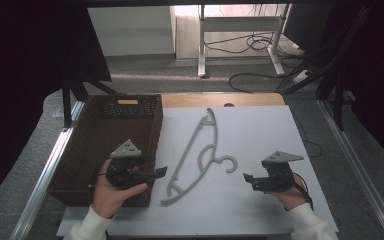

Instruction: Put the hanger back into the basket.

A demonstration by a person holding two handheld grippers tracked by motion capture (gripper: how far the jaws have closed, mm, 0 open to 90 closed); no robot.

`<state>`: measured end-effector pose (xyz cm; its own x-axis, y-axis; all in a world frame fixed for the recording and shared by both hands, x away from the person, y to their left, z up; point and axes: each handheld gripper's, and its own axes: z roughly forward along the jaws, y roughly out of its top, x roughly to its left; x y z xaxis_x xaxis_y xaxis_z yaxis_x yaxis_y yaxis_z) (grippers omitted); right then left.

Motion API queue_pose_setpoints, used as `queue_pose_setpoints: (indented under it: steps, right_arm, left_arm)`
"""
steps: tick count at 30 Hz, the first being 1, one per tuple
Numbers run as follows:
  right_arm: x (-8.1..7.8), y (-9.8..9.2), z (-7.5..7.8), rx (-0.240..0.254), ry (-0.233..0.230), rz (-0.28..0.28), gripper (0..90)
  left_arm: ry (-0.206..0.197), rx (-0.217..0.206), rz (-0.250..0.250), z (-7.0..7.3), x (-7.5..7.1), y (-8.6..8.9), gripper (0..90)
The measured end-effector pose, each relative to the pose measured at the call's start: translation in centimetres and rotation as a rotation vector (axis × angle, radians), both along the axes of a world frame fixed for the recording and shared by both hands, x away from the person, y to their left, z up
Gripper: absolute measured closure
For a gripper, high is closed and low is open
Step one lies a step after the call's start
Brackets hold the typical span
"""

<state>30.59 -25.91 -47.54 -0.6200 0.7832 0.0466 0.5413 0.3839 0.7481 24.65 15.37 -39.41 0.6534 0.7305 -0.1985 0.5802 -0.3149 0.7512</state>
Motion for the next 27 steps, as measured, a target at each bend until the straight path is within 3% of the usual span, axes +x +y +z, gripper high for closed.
queue_pose_setpoints:
  steps: [9, 27]
  right_arm:
    - [0.0, -0.2, 0.0, 0.003, 0.006, 0.005, 15.7]
    - [-0.1, -0.2, -0.2, -0.002, 0.013, 0.004, 16.4]
  left_arm:
    - [0.055, 0.032, -0.055, -1.0, 1.7, -3.6, 32.8]
    - [0.125, 0.085, -0.117, -2.9, 3.1, -7.6, 33.1]
